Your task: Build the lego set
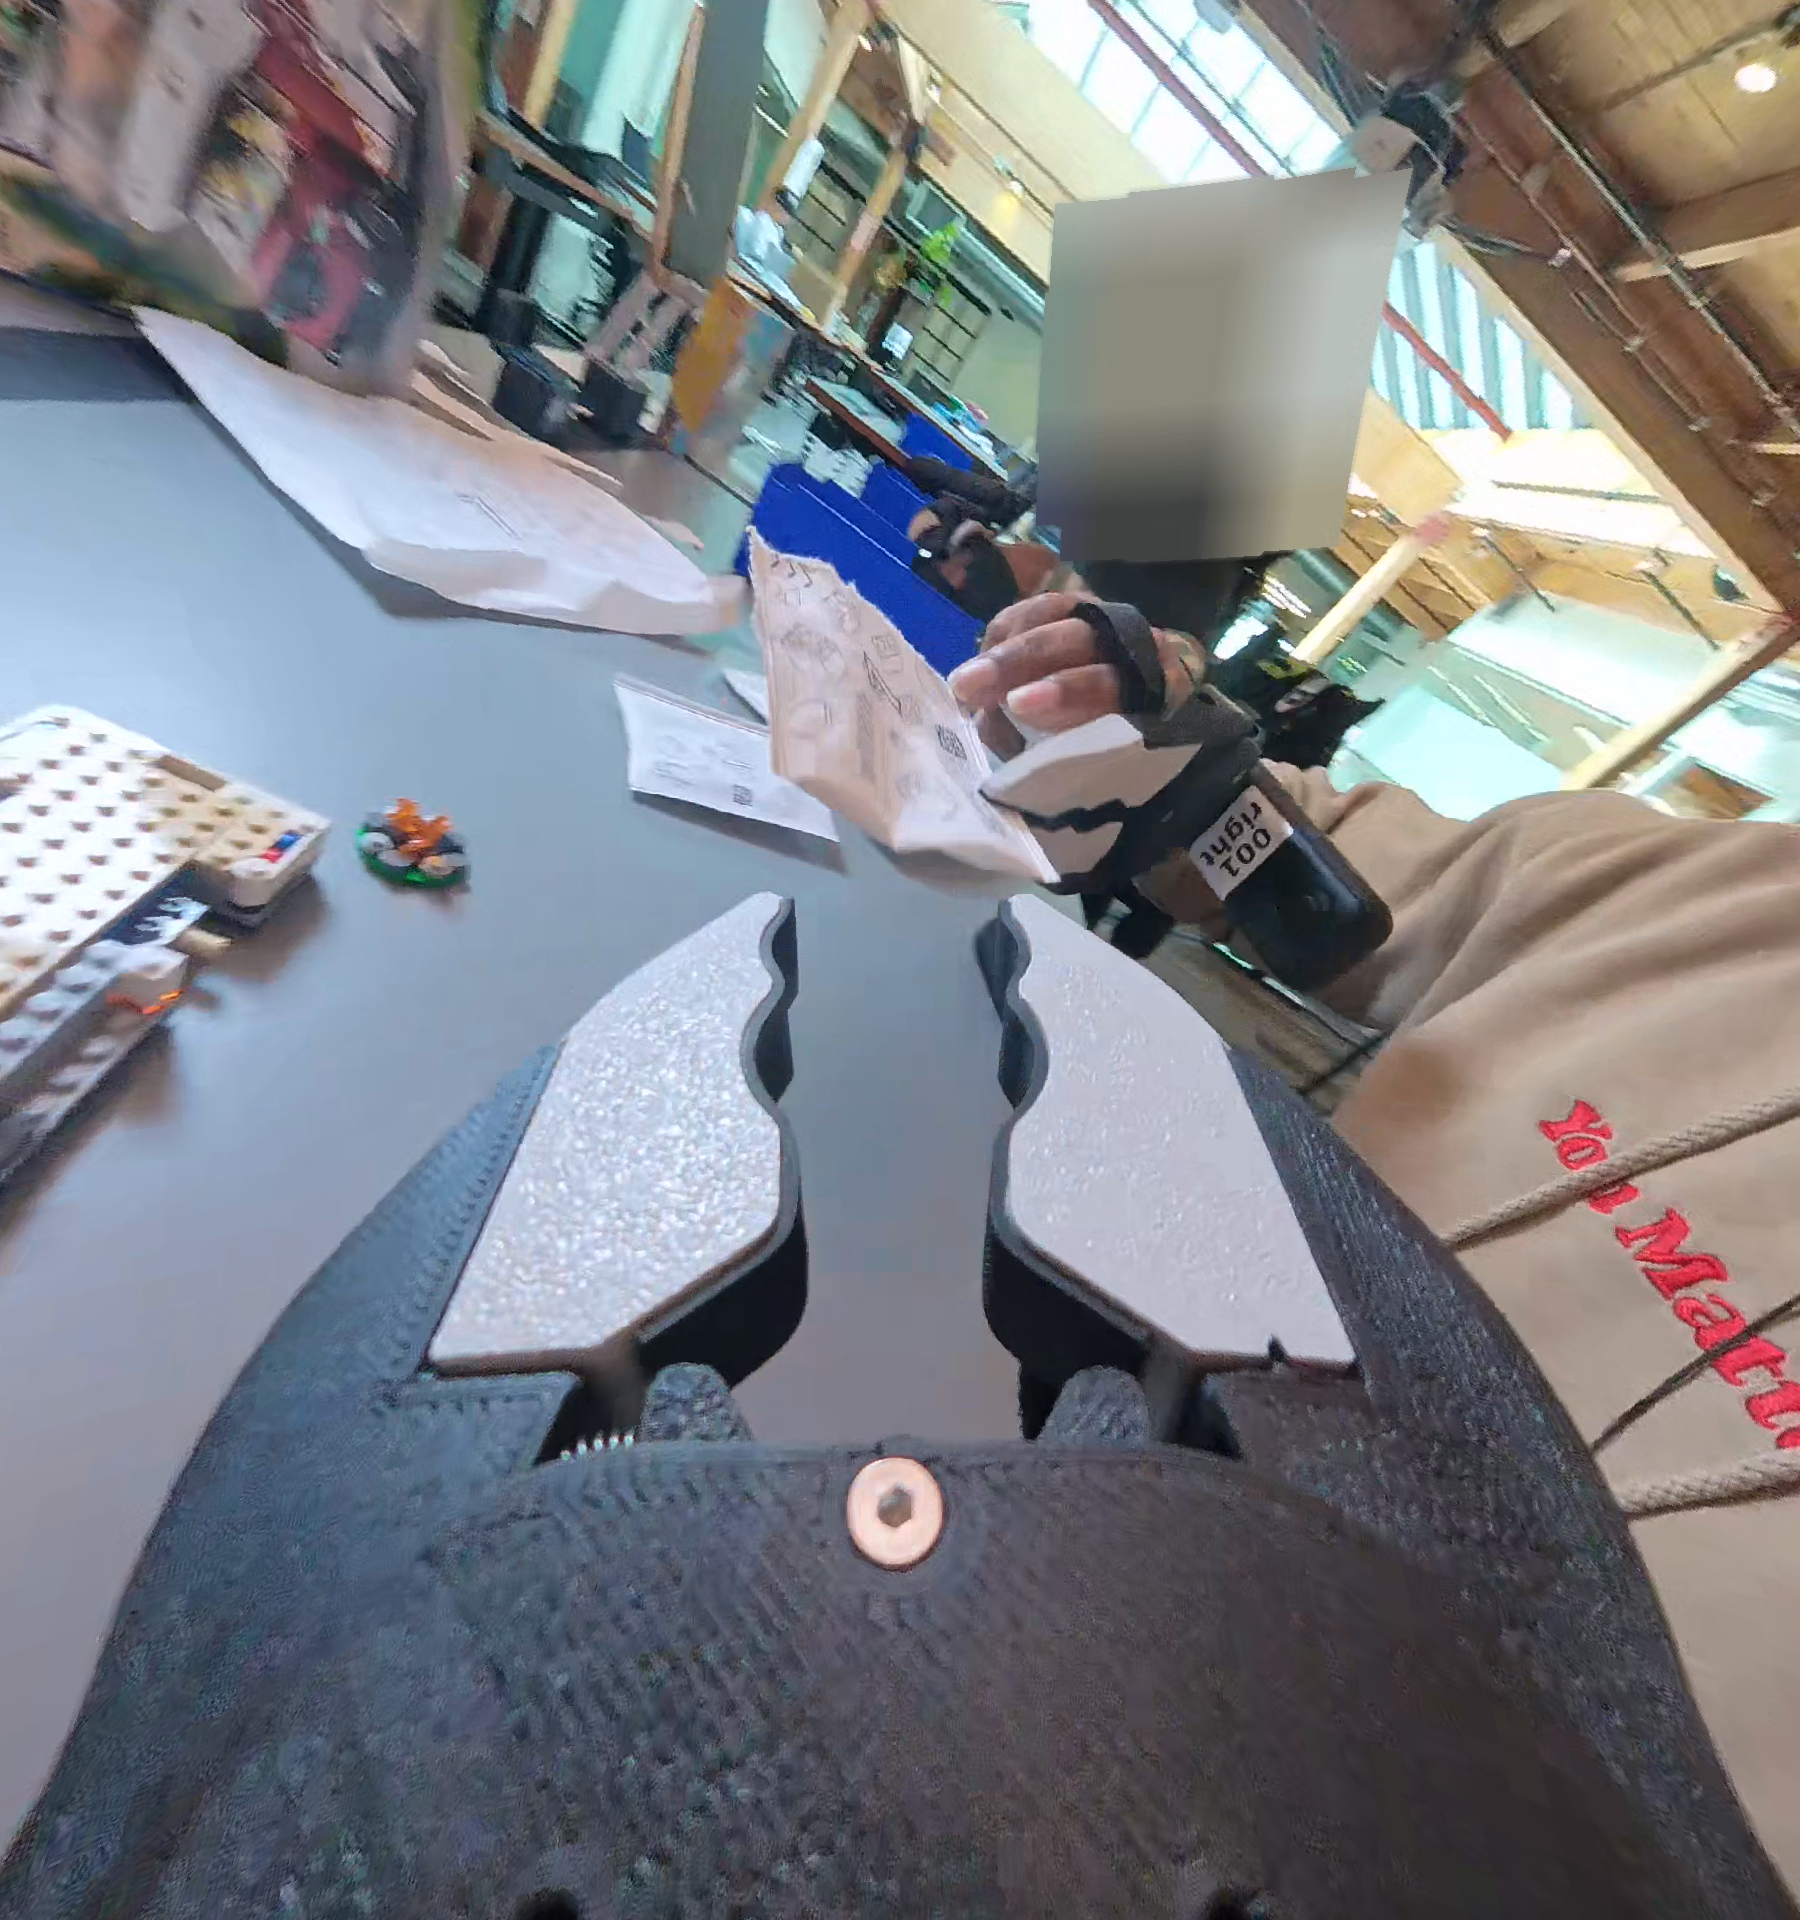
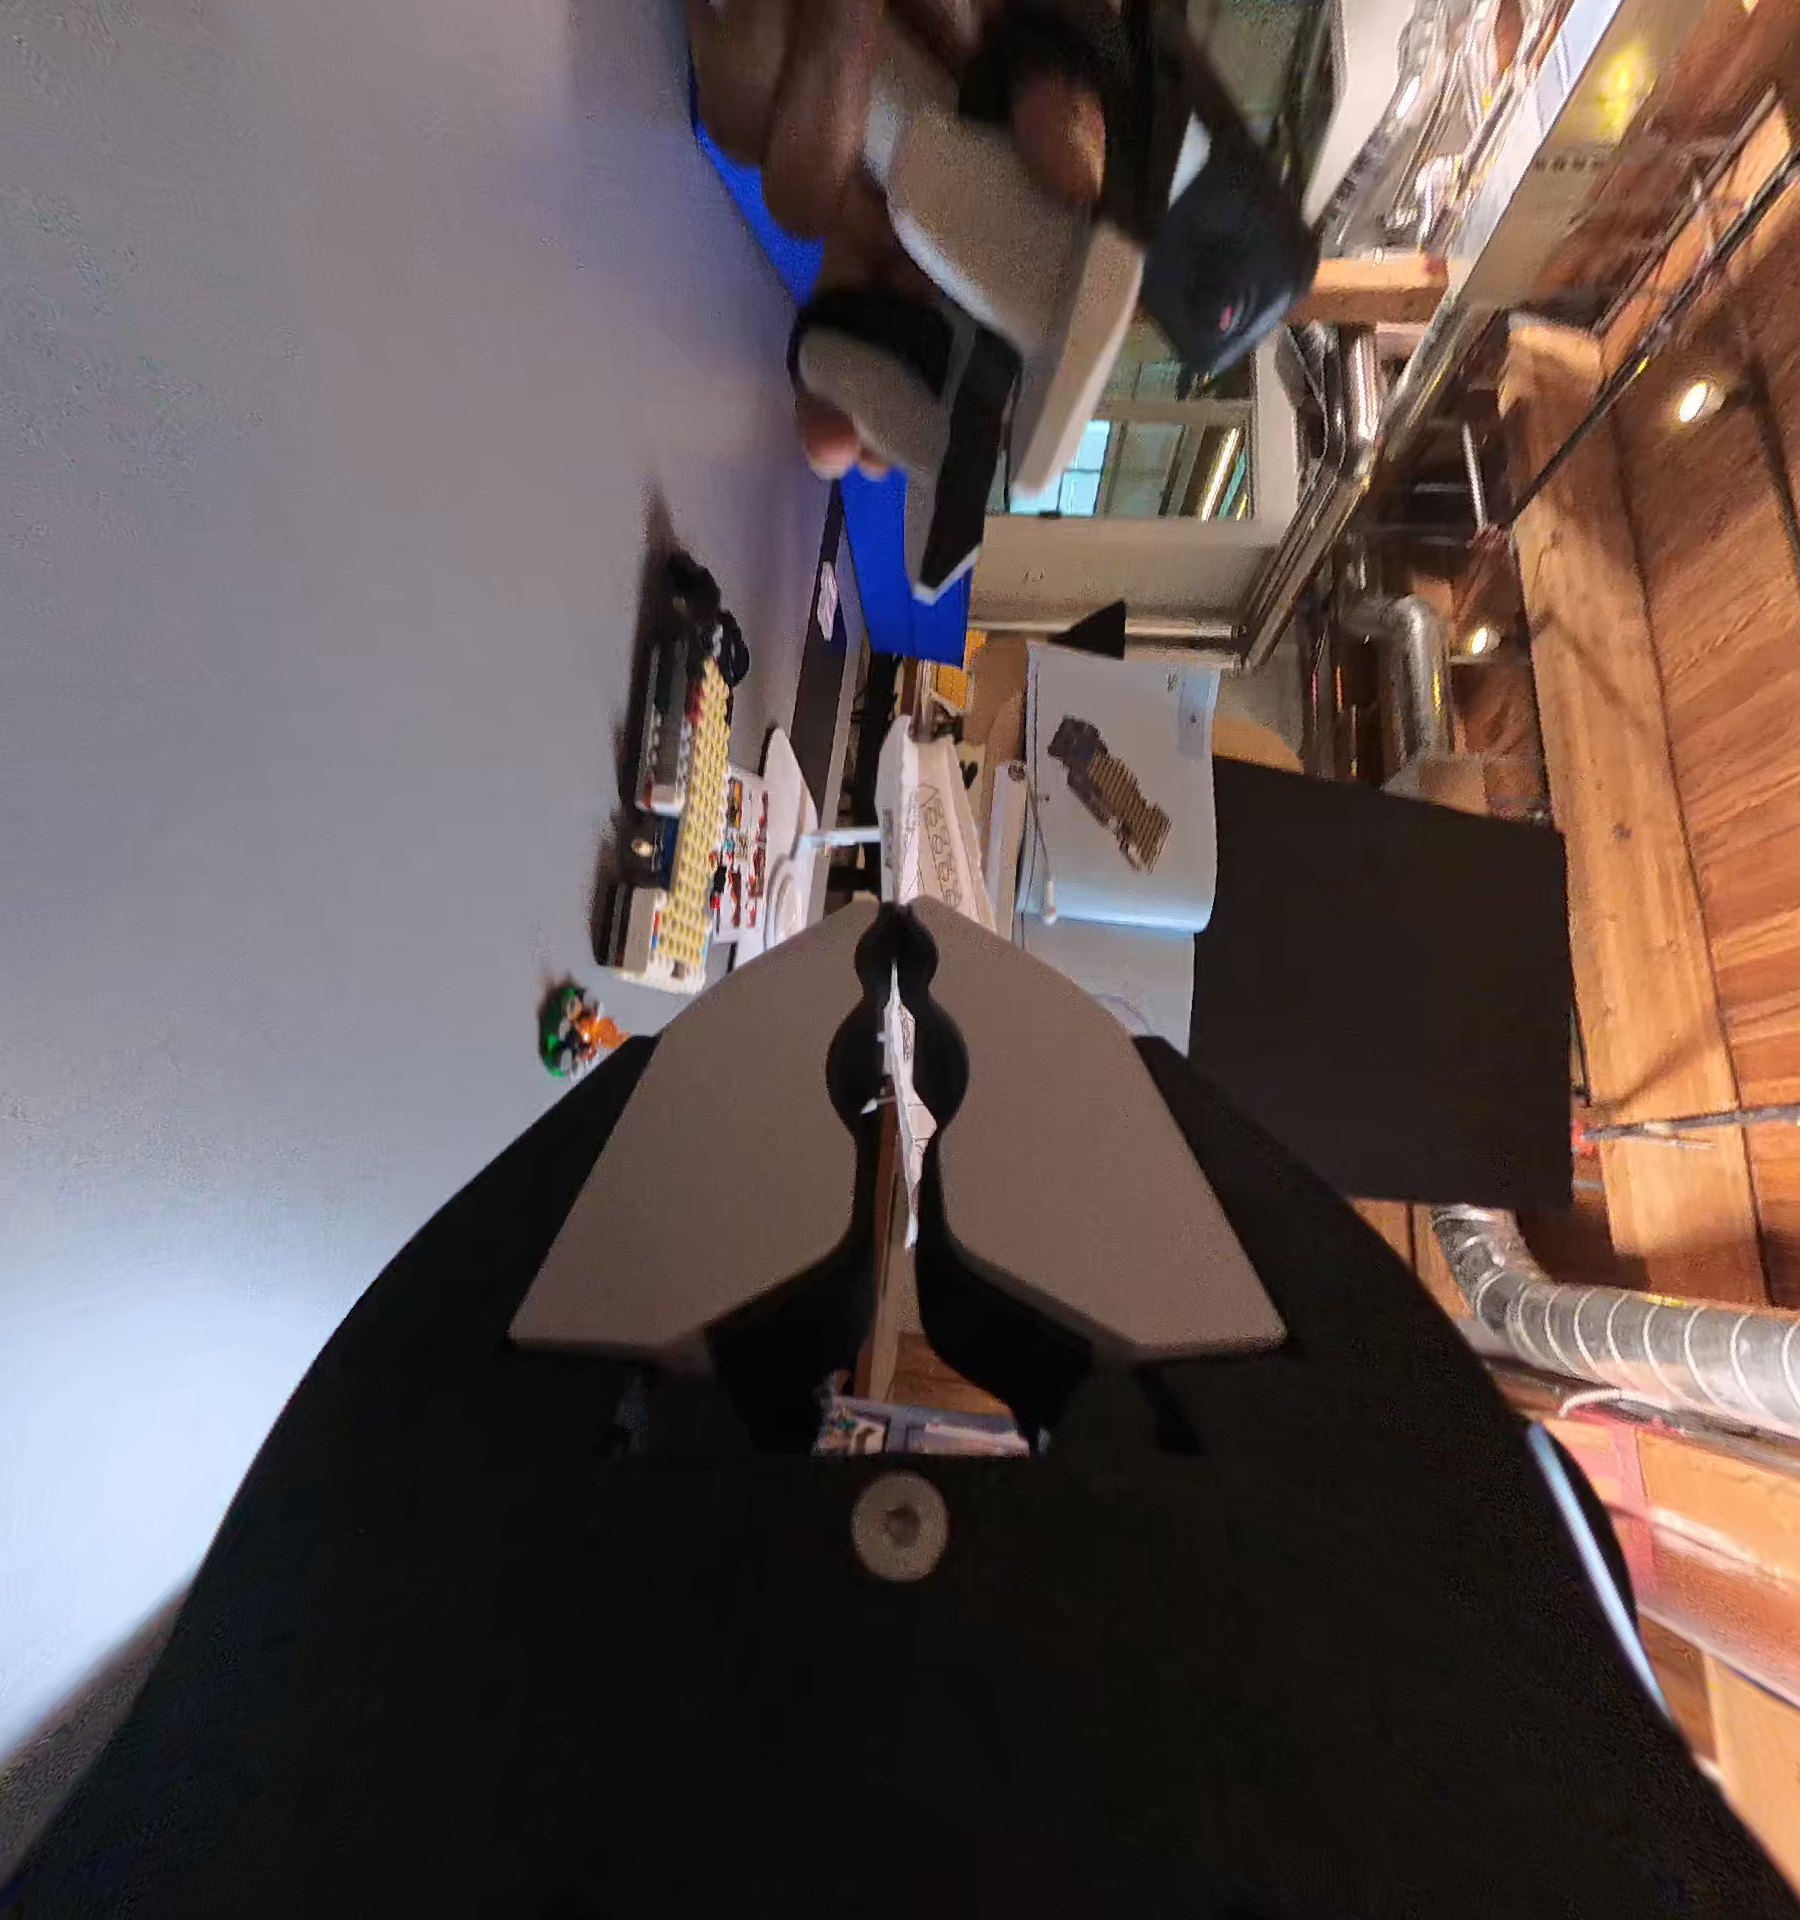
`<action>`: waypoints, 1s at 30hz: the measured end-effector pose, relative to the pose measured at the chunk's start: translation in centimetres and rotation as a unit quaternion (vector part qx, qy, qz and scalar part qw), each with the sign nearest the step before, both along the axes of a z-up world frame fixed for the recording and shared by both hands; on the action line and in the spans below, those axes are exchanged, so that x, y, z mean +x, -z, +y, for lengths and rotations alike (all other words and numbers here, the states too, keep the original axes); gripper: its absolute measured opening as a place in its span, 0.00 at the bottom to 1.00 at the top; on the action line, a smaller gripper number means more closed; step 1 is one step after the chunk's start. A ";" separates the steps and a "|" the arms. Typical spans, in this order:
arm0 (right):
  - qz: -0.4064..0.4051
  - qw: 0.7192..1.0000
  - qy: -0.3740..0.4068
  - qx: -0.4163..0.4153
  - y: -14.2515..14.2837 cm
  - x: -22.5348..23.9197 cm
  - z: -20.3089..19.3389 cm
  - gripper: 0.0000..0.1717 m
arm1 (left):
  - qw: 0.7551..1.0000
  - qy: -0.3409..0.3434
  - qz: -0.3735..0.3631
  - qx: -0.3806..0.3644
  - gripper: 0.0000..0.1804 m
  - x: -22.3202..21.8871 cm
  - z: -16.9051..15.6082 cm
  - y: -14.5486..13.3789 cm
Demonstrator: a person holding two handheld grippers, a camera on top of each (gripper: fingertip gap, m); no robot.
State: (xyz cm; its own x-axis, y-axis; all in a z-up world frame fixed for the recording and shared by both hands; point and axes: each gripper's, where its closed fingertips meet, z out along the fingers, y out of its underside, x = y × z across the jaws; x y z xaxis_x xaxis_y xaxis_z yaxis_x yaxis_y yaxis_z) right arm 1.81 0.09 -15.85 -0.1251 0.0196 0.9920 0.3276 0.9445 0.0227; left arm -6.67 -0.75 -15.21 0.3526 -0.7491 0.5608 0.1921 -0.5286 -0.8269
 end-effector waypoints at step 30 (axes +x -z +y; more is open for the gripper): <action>-0.013 0.707 -0.038 -0.707 1.3 -2.7 -0.4 0.09 | 0.968 0.037 0.154 0.193 0.00 2.3 -2.6 2.8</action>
